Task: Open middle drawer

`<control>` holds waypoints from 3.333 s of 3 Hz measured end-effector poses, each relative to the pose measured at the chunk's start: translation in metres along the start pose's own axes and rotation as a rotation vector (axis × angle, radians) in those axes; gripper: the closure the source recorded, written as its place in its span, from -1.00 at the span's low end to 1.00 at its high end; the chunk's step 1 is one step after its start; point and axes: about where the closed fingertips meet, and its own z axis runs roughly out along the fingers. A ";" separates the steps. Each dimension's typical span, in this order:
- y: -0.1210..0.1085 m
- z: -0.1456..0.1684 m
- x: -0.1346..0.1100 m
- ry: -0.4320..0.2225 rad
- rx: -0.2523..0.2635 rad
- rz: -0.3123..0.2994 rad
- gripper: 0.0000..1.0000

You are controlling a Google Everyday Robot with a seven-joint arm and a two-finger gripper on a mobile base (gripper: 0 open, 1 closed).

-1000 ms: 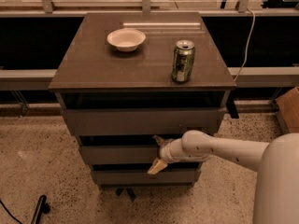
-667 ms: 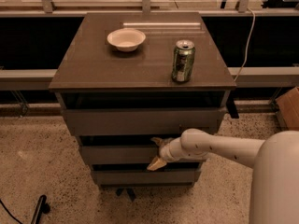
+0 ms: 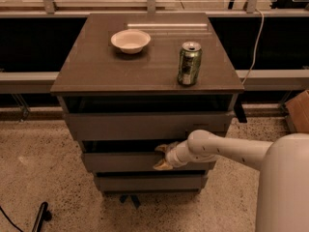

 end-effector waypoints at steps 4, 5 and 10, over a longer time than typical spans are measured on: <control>0.073 -0.050 0.020 0.064 -0.249 0.021 0.18; 0.094 -0.068 0.029 0.091 -0.281 0.054 0.16; 0.115 -0.065 0.035 0.116 -0.315 0.065 -1.00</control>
Offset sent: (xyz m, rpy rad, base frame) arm -0.0611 -0.0372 0.0196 -0.0599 0.1675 0.1516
